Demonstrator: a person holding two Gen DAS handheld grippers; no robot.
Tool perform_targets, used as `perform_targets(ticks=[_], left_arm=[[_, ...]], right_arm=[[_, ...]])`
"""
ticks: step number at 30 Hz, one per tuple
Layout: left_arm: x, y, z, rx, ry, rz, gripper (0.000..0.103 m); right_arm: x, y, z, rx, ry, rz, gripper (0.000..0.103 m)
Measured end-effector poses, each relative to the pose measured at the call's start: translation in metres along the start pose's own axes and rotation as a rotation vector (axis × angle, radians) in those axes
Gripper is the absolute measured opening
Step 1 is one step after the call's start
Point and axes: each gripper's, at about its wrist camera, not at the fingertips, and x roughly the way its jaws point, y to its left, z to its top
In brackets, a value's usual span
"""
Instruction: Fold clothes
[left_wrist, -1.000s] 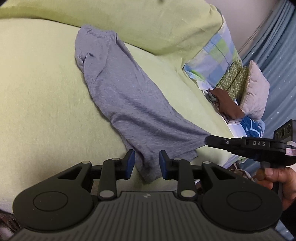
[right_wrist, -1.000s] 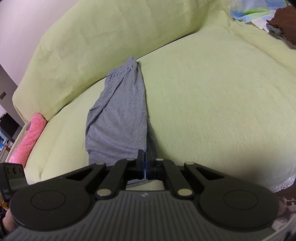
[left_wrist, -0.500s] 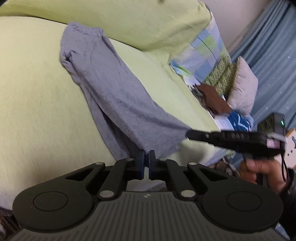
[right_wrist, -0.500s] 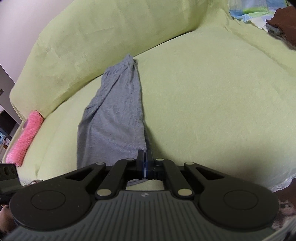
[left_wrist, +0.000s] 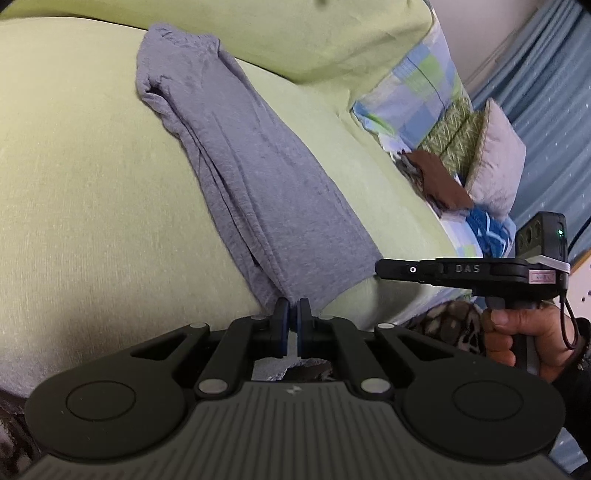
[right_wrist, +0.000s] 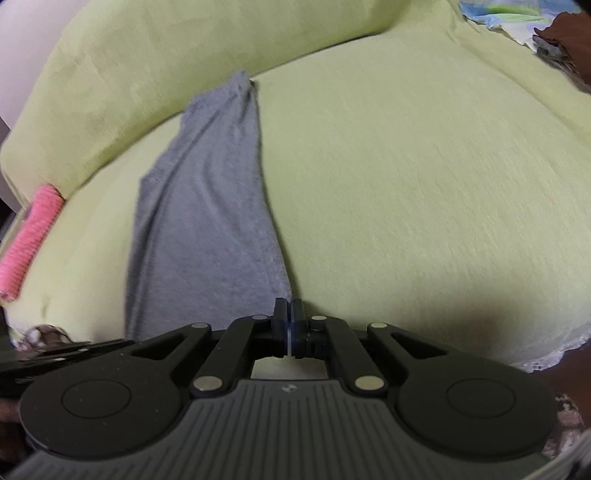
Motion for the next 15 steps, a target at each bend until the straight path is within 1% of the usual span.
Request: perform_targets(ticks=[2, 3, 4, 6, 8, 9, 10, 11, 13, 15], left_arm=[[-0.007, 0.0, 0.001, 0.028, -0.004, 0.017, 0.019], [-0.014, 0.002, 0.004, 0.046, -0.014, 0.032, 0.021], [-0.02, 0.005, 0.009, 0.067, -0.029, 0.058, 0.023], [-0.032, 0.012, 0.019, 0.107, -0.068, 0.116, 0.023], [-0.037, 0.02, 0.03, 0.14, -0.099, 0.167, 0.023], [-0.037, 0.025, 0.042, 0.18, -0.124, 0.214, 0.025], [-0.037, 0.029, 0.052, 0.218, -0.148, 0.258, 0.03], [-0.035, 0.032, 0.058, 0.245, -0.159, 0.28, 0.035], [-0.025, 0.039, 0.08, 0.335, -0.196, 0.372, 0.036], [-0.014, 0.046, 0.094, 0.346, -0.221, 0.385, 0.039]], right_arm=[[-0.005, 0.001, -0.001, -0.011, -0.016, -0.022, 0.005], [-0.007, 0.002, -0.002, -0.016, -0.025, -0.032, 0.007], [-0.01, 0.003, -0.002, -0.022, -0.033, -0.043, 0.008], [-0.015, 0.005, -0.004, -0.033, -0.05, -0.061, 0.008], [-0.024, 0.014, -0.006, -0.063, -0.086, -0.053, 0.008], [-0.025, 0.021, -0.007, -0.089, -0.093, -0.044, 0.008], [-0.024, 0.029, -0.008, -0.117, -0.096, -0.033, 0.008], [-0.023, 0.038, -0.008, -0.145, -0.099, -0.023, 0.01], [-0.019, 0.054, -0.011, -0.207, -0.097, -0.013, 0.015], [-0.014, 0.064, -0.013, -0.236, -0.091, -0.007, 0.017]])
